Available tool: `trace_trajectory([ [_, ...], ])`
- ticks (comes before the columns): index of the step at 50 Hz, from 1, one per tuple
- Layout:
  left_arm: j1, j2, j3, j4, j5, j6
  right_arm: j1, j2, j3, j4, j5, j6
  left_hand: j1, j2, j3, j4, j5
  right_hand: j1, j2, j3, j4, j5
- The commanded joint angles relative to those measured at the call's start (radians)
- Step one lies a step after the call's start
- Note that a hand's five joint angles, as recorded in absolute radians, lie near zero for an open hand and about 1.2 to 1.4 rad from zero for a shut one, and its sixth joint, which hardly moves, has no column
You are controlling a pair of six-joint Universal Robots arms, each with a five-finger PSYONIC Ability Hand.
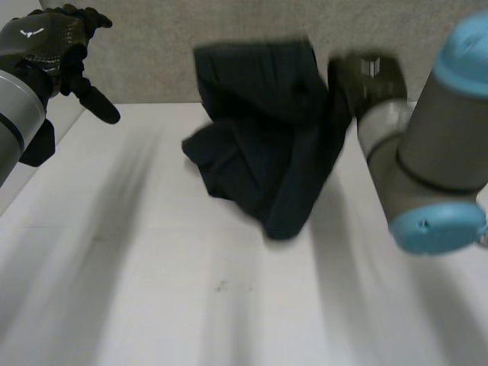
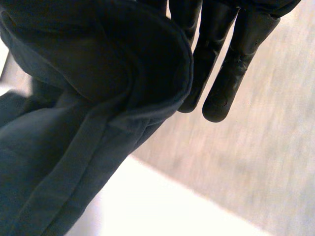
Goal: Fold the shorts.
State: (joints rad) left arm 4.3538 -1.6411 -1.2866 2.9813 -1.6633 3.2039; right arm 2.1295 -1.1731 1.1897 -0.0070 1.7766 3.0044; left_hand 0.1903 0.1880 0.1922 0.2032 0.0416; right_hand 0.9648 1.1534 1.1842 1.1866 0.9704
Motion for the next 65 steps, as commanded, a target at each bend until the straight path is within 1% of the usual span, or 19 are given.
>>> trace_trajectory([
  [1, -0.01, -0.025, -0.016, -0.001, 0.0, 0.004, -0.083, 0.032, 0.249, 0.212, -0.141, 0.142, -0.012, -0.01, -0.014, -0.025, -0.038, 0.191, 0.003, -0.028, -0.031, 0.011],
  [5, -0.013, -0.049, -0.031, -0.001, 0.003, 0.008, -0.1, 0.021, 0.292, 0.324, -0.277, 0.137, -0.009, -0.007, -0.011, -0.022, -0.035, -0.79, -0.979, -1.01, -1.012, -0.97],
  [8, -0.019, -0.069, -0.034, -0.001, 0.007, 0.008, -0.137, -0.008, 0.291, 0.338, -0.31, 0.131, -0.009, -0.007, -0.011, -0.022, -0.035, -0.79, -0.979, -1.01, -1.012, -0.97],
  [12, -0.057, -0.108, -0.043, -0.001, 0.0, 0.008, -0.241, -0.167, 0.289, 0.286, -0.328, 0.093, -0.009, -0.007, -0.011, -0.022, -0.035, -0.79, -0.979, -1.01, -1.012, -0.97],
  [16, -0.111, -0.157, -0.054, 0.004, 0.0, 0.008, -0.315, -0.266, 0.297, 0.223, -0.332, -0.069, -0.009, -0.007, -0.011, -0.022, -0.035, -0.79, -0.979, -1.01, -1.012, -0.97],
  [23, -0.146, -0.266, -0.039, 0.044, 0.0, 0.008, -0.312, -0.296, 0.384, 0.174, -0.423, -0.566, -0.003, -0.001, -0.005, -0.016, -0.029, -0.79, -0.979, -1.01, -1.012, -0.97],
  [24, -0.146, -0.275, -0.039, 0.05, -0.001, 0.008, -0.29, -0.292, 0.399, 0.161, -0.469, -0.649, 0.0, 0.002, -0.002, -0.013, -0.026, -0.79, -0.979, -1.01, -1.012, -0.97],
  [26, -0.146, -0.293, -0.034, 0.062, -0.004, 0.008, -0.255, -0.286, 0.407, 0.138, -0.517, -0.702, 0.006, 0.008, 0.004, -0.007, -0.02, -0.79, -0.979, -1.01, -1.012, -0.97],
  [32, -0.154, -0.299, -0.042, 0.068, -0.016, 0.005, -0.114, -0.154, 0.372, 0.004, -0.652, -0.726, 0.011, 0.014, 0.01, -0.001, -0.014, -0.789, -0.978, -1.008, -1.011, -0.969],
  [35, -0.154, -0.292, -0.049, 0.071, -0.033, 0.002, -0.091, -0.109, 0.352, -0.039, -0.675, -0.743, 0.009, 0.011, 0.007, -0.004, -0.017, -0.789, -0.977, -1.008, -1.011, -0.969],
  [39, -0.152, -0.29, -0.071, 0.071, -0.061, 0.002, -0.074, -0.034, 0.301, -0.076, -0.703, -0.846, 0.009, 0.011, 0.007, -0.004, -0.017, -0.789, -0.977, -1.008, -1.011, -0.969],
  [47, -0.142, -0.24, -0.161, 0.074, -0.064, 0.002, -0.069, 0.11, 0.232, -0.056, -0.747, -1.304, 0.006, 0.008, 0.004, -0.007, -0.02, -0.786, -0.974, -1.005, -1.008, -0.966],
  [50, -0.137, -0.221, -0.194, 0.077, -0.061, 0.002, -0.071, 0.128, 0.203, -0.036, -0.752, -1.335, 0.003, 0.005, 0.001, -0.01, -0.023, -0.78, -0.969, -0.999, -1.002, -0.96],
  [54, -0.132, -0.206, -0.227, 0.099, -0.061, 0.004, -0.072, 0.167, 0.162, -0.005, -0.778, -1.311, 0.003, 0.005, 0.001, -0.01, -0.023, -0.724, -0.913, -0.944, -0.946, -0.905],
  [56, -0.129, -0.206, -0.24, 0.114, -0.061, 0.004, -0.074, 0.188, 0.143, -0.004, -0.786, -1.308, 0.003, 0.005, 0.001, -0.01, -0.023, -0.613, -0.802, -0.833, -0.835, -0.793],
  [58, -0.125, -0.206, -0.244, 0.12, -0.059, 0.004, -0.074, 0.202, 0.13, -0.01, -0.789, -1.306, 0.003, 0.005, 0.001, -0.01, -0.023, -0.408, -0.597, -0.628, -0.63, -0.588],
  [59, -0.12, -0.206, -0.246, 0.125, -0.059, 0.004, -0.075, 0.228, 0.11, -0.013, -0.787, -1.306, 0.003, 0.005, 0.001, -0.01, -0.023, -0.087, -0.276, -0.307, -0.309, -0.268],
  [61, -0.117, -0.207, -0.247, 0.127, -0.058, 0.004, -0.075, 0.254, 0.082, -0.01, -0.786, -1.306, 0.003, 0.005, 0.001, -0.01, -0.023, 0.366, 0.177, 0.146, 0.144, 0.185],
  [65, -0.112, -0.209, -0.246, 0.128, -0.058, 0.004, -0.065, 0.263, 0.022, -0.008, -0.763, -1.289, 0.003, 0.005, 0.001, -0.01, -0.023, 0.431, 0.243, 0.212, 0.21, 0.251],
])
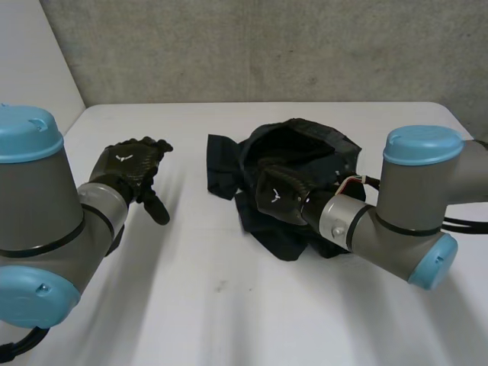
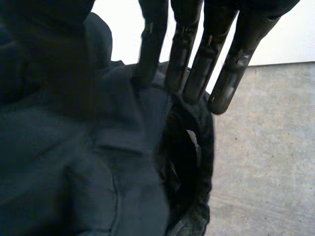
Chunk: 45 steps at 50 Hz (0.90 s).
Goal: Fold the shorts.
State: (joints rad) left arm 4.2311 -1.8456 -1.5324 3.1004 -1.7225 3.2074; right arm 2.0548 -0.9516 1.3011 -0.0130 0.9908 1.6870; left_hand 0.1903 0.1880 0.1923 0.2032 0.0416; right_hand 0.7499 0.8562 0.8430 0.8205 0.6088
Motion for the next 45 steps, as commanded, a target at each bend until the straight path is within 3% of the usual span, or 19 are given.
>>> trace_trajectory([
  [1, 0.01, -0.006, -0.002, 0.009, 0.001, 0.0, 0.013, 0.04, -0.098, -0.004, 0.029, 0.043, 0.003, 0.005, 0.001, -0.01, -0.023, 0.646, 0.54, 0.553, 0.576, 0.613],
  [5, 0.007, -0.006, -0.002, 0.011, 0.001, 0.0, 0.053, -0.002, -0.16, -0.021, 0.098, 0.244, 0.003, 0.005, 0.001, -0.01, -0.023, 0.646, 0.54, 0.553, 0.576, 0.613],
  [6, 0.001, -0.006, -0.002, 0.011, 0.001, 0.0, 0.064, -0.056, -0.178, -0.051, 0.148, 0.364, 0.006, 0.008, 0.004, -0.007, -0.02, 0.646, 0.54, 0.553, 0.576, 0.613],
  [11, -0.016, -0.007, 0.002, 0.009, 0.0, -0.011, 0.064, -0.165, -0.195, -0.192, 0.316, 0.652, 0.008, 0.011, 0.006, -0.004, -0.017, 0.646, 0.54, 0.553, 0.576, 0.613],
  [15, -0.068, -0.014, 0.02, 0.011, -0.002, -0.02, 0.071, -0.187, -0.207, -0.229, 0.445, 0.697, 0.011, 0.014, 0.009, -0.001, -0.014, 0.646, 0.54, 0.553, 0.576, 0.613],
  [20, -0.112, -0.036, 0.04, 0.023, -0.002, -0.07, 0.079, -0.242, -0.217, -0.206, 0.522, 0.654, 0.017, 0.02, 0.015, 0.004, -0.009, 0.646, 0.54, 0.553, 0.576, 0.613],
  [24, -0.138, -0.069, 0.055, 0.023, -0.006, -0.084, 0.077, -0.236, -0.18, -0.153, 0.482, 0.629, 0.017, 0.02, 0.015, 0.004, -0.009, 0.624, 0.518, 0.531, 0.553, 0.591],
  [25, -0.146, -0.078, 0.055, 0.023, -0.009, -0.086, 0.073, -0.233, -0.16, -0.118, 0.447, 0.619, 0.017, 0.02, 0.015, 0.004, -0.009, 0.29, 0.183, 0.197, 0.219, 0.256],
  [28, -0.154, -0.084, 0.051, 0.023, -0.009, -0.086, 0.067, -0.225, -0.119, -0.061, 0.355, 0.573, 0.017, 0.02, 0.015, 0.004, -0.009, -0.226, -0.332, -0.319, -0.297, -0.26],
  [29, -0.157, -0.086, 0.046, 0.023, -0.009, -0.086, 0.067, -0.223, -0.088, -0.03, 0.274, 0.518, 0.017, 0.02, 0.015, 0.004, -0.009, -0.37, -0.476, -0.463, -0.441, -0.403],
  [33, -0.151, -0.089, 0.04, 0.023, -0.008, -0.086, 0.001, -0.219, -0.014, -0.007, 0.059, 0.334, 0.014, 0.017, 0.012, 0.002, -0.011, -0.371, -0.478, -0.464, -0.442, -0.405],
  [37, -0.146, -0.087, 0.034, 0.023, -0.009, -0.086, -0.085, -0.182, 0.021, 0.001, -0.087, 0.179, 0.014, 0.017, 0.012, 0.002, -0.011, -0.363, -0.469, -0.456, -0.433, -0.396],
  [45, -0.128, -0.087, 0.005, 0.026, -0.008, -0.086, -0.137, -0.075, 0.001, -0.002, -0.175, 0.063, 0.014, 0.017, 0.012, 0.002, -0.011, -0.357, -0.463, -0.45, -0.427, -0.39],
])
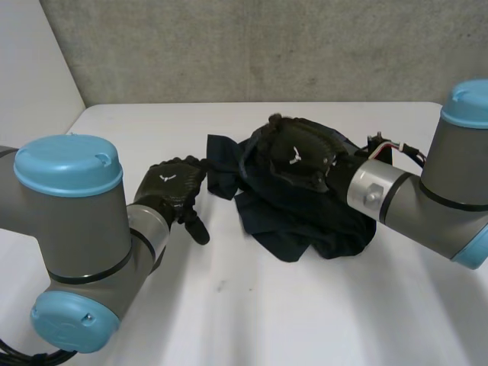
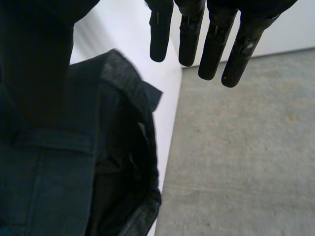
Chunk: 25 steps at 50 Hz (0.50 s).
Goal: Fold the shorts.
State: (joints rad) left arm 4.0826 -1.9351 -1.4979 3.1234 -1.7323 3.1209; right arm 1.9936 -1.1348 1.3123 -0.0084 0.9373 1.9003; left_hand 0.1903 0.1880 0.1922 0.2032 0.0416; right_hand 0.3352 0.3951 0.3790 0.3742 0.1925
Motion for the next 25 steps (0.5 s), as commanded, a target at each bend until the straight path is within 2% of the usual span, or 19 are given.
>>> trace_trajectory([
  [1, 0.022, 0.001, -0.031, 0.003, 0.002, 0.001, -0.079, 0.136, -0.022, -0.004, -0.121, -0.153, 0.014, 0.017, 0.013, 0.002, -0.011, 0.058, -0.002, 0.014, 0.019, 0.026],
  [15, 0.027, -0.022, -0.048, 0.007, 0.003, -0.001, -0.101, 0.351, -0.191, -0.004, -0.147, -0.219, 0.011, 0.014, 0.01, -0.001, -0.014, 0.099, 0.039, 0.055, 0.06, 0.067],
  [16, 0.027, -0.025, -0.048, 0.007, 0.003, -0.001, -0.102, 0.363, -0.2, -0.004, -0.152, -0.218, 0.011, 0.014, 0.01, -0.001, -0.014, 0.189, 0.129, 0.145, 0.15, 0.157],
  [18, 0.029, -0.028, -0.047, 0.007, 0.003, -0.001, -0.102, 0.382, -0.22, -0.011, -0.155, -0.221, 0.011, 0.014, 0.01, -0.001, -0.014, 0.567, 0.507, 0.523, 0.528, 0.535],
  [19, 0.03, -0.03, -0.047, 0.007, 0.003, -0.001, -0.101, 0.388, -0.238, -0.012, -0.156, -0.225, 0.011, 0.014, 0.01, -0.001, -0.014, 1.051, 0.991, 1.008, 1.012, 1.02],
  [24, 0.029, -0.03, -0.041, 0.007, 0.003, 0.001, -0.082, 0.333, -0.249, -0.013, -0.123, -0.195, 0.014, 0.017, 0.013, 0.002, -0.011, 1.061, 1.001, 1.017, 1.022, 1.029],
  [25, 0.027, -0.028, -0.038, 0.007, 0.003, -0.001, -0.072, 0.298, -0.248, -0.015, -0.086, -0.154, 0.014, 0.017, 0.013, 0.002, -0.011, 1.061, 1.001, 1.017, 1.022, 1.029],
])
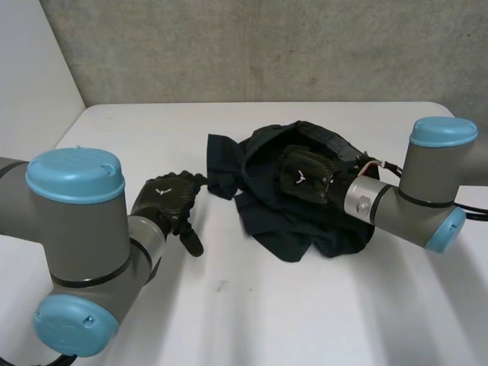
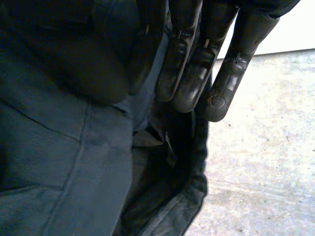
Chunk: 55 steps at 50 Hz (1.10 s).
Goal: Fold the shorts.
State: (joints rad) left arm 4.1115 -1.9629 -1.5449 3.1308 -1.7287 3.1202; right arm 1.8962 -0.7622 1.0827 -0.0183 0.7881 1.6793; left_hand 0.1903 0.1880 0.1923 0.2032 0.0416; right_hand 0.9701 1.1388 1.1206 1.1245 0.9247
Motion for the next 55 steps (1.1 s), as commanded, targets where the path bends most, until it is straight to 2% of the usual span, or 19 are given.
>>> trace_trajectory([
  [1, -0.004, -0.001, 0.012, 0.0, 0.0, 0.001, 0.032, -0.097, -0.018, -0.005, 0.092, 0.101, 0.014, 0.017, 0.012, 0.002, -0.011, 0.426, 0.257, 0.276, 0.272, 0.297],
  [3, -0.007, -0.001, 0.015, 0.0, 0.0, 0.001, 0.05, -0.144, -0.021, -0.009, 0.16, 0.195, 0.014, 0.017, 0.012, 0.002, -0.011, 0.426, 0.257, 0.276, 0.272, 0.297],
  [4, -0.008, 0.001, 0.023, 0.0, 0.0, 0.001, 0.066, -0.188, -0.029, -0.025, 0.227, 0.311, 0.014, 0.017, 0.012, 0.002, -0.011, 0.426, 0.257, 0.276, 0.272, 0.297],
  [7, -0.014, -0.002, 0.049, 0.003, -0.003, 0.001, 0.076, -0.258, -0.026, -0.098, 0.331, 0.523, 0.014, 0.017, 0.012, 0.002, -0.011, 0.426, 0.257, 0.276, 0.272, 0.297],
  [11, -0.023, -0.031, 0.087, 0.009, -0.006, -0.005, 0.081, -0.31, -0.001, -0.175, 0.411, 0.701, 0.017, 0.02, 0.015, 0.004, -0.009, 0.426, 0.257, 0.276, 0.272, 0.297],
  [14, -0.042, -0.062, 0.118, 0.008, -0.009, -0.012, 0.086, -0.325, 0.034, -0.163, 0.416, 0.705, 0.02, 0.023, 0.018, 0.007, -0.006, 0.381, 0.212, 0.23, 0.226, 0.252],
  [18, -0.066, -0.097, 0.147, 0.003, -0.011, -0.031, 0.081, -0.31, 0.059, -0.091, 0.399, 0.634, 0.02, 0.023, 0.018, 0.007, -0.006, -0.384, -0.552, -0.534, -0.538, -0.513],
  [22, -0.071, -0.12, 0.16, 0.012, -0.008, -0.035, 0.076, -0.278, 0.057, 0.001, 0.388, 0.544, 0.023, 0.025, 0.021, 0.01, -0.003, -0.664, -0.833, -0.815, -0.819, -0.794],
  [27, -0.089, -0.191, 0.248, 0.006, -0.011, -0.037, 0.057, -0.252, 0.04, 0.107, 0.404, 0.559, 0.029, 0.031, 0.027, 0.016, 0.003, -0.662, -0.831, -0.813, -0.816, -0.791],
  [34, -0.111, -0.243, 0.266, -0.008, -0.012, -0.054, 0.021, -0.198, -0.029, 0.17, 0.361, 0.868, 0.035, 0.037, 0.033, 0.022, 0.009, -0.598, -0.766, -0.748, -0.752, -0.727],
  [36, -0.111, -0.243, 0.25, -0.008, -0.012, -0.055, 0.02, -0.178, -0.049, 0.179, 0.349, 0.901, 0.035, 0.037, 0.033, 0.022, 0.009, -0.574, -0.743, -0.724, -0.728, -0.703],
  [42, -0.112, -0.241, 0.206, -0.009, -0.046, -0.052, 0.02, -0.094, -0.138, 0.253, 0.326, 0.936, 0.055, 0.058, 0.053, 0.043, 0.03, -0.398, -0.567, -0.549, -0.553, -0.527],
  [52, -0.157, -0.264, 0.232, -0.008, -0.069, -0.051, 0.02, 0.006, -0.17, 0.327, 0.335, 0.961, 0.117, 0.119, 0.115, 0.104, 0.091, -0.38, -0.549, -0.531, -0.535, -0.509],
  [55, -0.172, -0.289, 0.259, -0.008, -0.071, -0.049, 0.02, 0.009, -0.173, 0.325, 0.338, 0.968, 0.126, 0.128, 0.124, 0.113, 0.1, -0.281, -0.449, -0.431, -0.435, -0.41],
])
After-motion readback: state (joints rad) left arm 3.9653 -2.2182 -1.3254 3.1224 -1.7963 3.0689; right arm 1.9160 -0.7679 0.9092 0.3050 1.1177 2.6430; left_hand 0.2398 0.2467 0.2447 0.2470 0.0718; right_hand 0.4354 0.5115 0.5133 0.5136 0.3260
